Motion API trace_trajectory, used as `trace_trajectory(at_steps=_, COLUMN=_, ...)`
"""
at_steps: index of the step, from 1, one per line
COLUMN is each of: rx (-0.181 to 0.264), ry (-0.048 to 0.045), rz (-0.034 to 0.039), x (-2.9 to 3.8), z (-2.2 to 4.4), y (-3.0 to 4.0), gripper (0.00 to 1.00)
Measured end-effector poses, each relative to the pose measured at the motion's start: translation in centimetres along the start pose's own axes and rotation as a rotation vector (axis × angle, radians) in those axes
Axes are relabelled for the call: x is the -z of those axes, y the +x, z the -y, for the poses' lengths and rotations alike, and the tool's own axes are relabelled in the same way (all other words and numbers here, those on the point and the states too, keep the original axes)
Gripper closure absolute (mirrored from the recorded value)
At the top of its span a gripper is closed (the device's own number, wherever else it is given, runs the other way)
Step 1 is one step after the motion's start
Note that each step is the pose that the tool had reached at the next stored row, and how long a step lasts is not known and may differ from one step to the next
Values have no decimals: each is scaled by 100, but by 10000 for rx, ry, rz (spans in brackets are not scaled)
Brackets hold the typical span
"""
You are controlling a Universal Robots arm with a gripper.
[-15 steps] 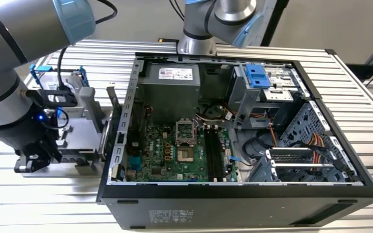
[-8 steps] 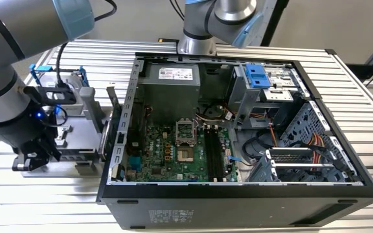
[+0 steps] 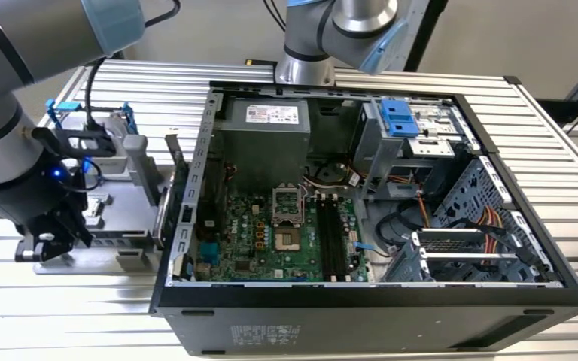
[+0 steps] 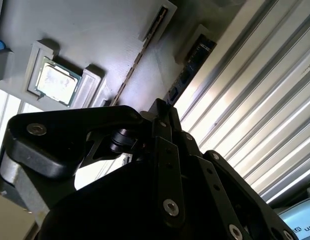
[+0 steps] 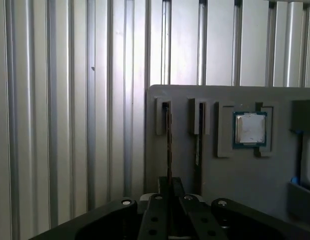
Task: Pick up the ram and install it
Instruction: 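Pick up the ram and move it above insertion slot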
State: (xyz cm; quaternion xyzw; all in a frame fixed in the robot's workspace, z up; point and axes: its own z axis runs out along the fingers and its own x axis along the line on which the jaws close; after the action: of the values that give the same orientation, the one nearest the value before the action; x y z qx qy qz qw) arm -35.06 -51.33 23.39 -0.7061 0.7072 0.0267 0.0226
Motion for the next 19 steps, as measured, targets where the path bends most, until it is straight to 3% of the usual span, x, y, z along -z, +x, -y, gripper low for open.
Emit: trace_trajectory(at_steps=19, rx=-216, ry=15, rz=3, x=190, z=-1, y=-13, gripper=100)
